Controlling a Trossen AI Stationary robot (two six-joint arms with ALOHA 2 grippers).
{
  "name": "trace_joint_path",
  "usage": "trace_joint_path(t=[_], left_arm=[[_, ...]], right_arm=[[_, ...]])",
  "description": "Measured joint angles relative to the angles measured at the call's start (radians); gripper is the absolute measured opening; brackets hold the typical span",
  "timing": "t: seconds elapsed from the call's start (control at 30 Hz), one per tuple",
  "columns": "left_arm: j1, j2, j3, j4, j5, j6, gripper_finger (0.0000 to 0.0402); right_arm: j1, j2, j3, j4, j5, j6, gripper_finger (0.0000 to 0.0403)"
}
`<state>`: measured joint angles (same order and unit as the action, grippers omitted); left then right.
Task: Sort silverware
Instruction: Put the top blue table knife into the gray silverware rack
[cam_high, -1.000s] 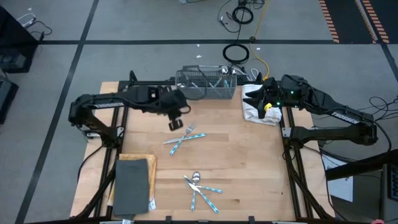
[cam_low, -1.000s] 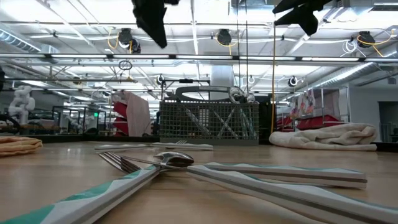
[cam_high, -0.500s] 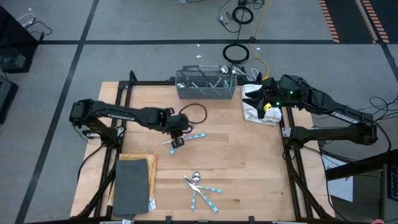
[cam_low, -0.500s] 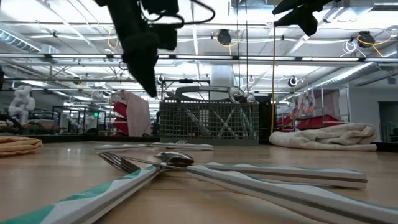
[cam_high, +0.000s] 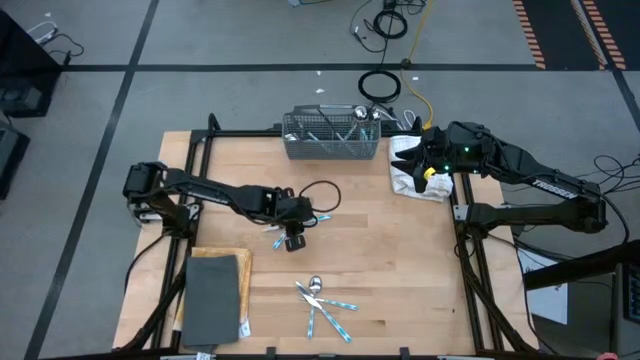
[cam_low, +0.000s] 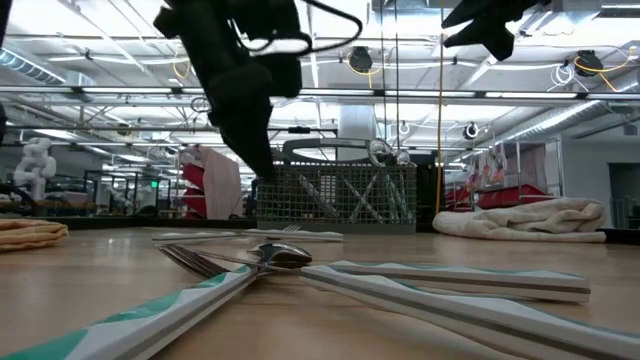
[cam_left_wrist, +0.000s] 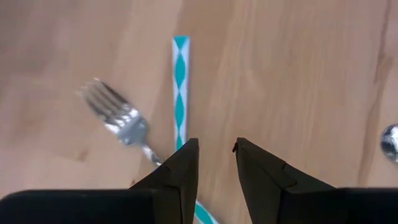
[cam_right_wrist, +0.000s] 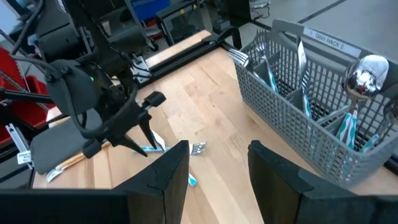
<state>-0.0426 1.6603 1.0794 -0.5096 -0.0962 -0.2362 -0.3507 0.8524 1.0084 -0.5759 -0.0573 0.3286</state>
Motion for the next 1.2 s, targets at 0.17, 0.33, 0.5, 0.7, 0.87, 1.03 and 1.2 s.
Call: trace_joint_path(t=[0.17,0.33,0.5,0.7,0.87,1.03,1.2], left_arm=[[0.007,0.055,0.000,0.016,0.030,0.014,0.0114],[0.025,0.091,0.000,0.016,-0.010,0.036,0.0114],[0.044,0.119,0.000,0.009,-0.008,0.043,0.0114],[0.055,0.188,0.000,0.048,0.001,0.065,0.0114],[0.066,0.257,0.008,0.052,0.070,0.085,0.0094],[0.067,0.265,0.013,0.034,0.079,0.083,0.0022],[0.066,0.224,0.050,-0.014,0.083,0.065,0.0022]], right_arm=[[0.000,0.000,0.000,-0.033,0.000,-0.006,0.0153],[0.000,0.000,0.000,-0.055,0.000,-0.019,0.0153],[0.000,0.000,0.000,-0.059,0.000,-0.034,0.0153],[0.000,0.000,0.000,-0.063,0.000,-0.038,0.0153],[0.000,-0.001,0.000,-0.065,0.000,-0.033,0.0153],[0.000,-0.001,0.000,-0.066,-0.001,-0.023,0.0153],[0.000,-0.001,0.000,-0.065,-0.001,-0.023,0.0153]])
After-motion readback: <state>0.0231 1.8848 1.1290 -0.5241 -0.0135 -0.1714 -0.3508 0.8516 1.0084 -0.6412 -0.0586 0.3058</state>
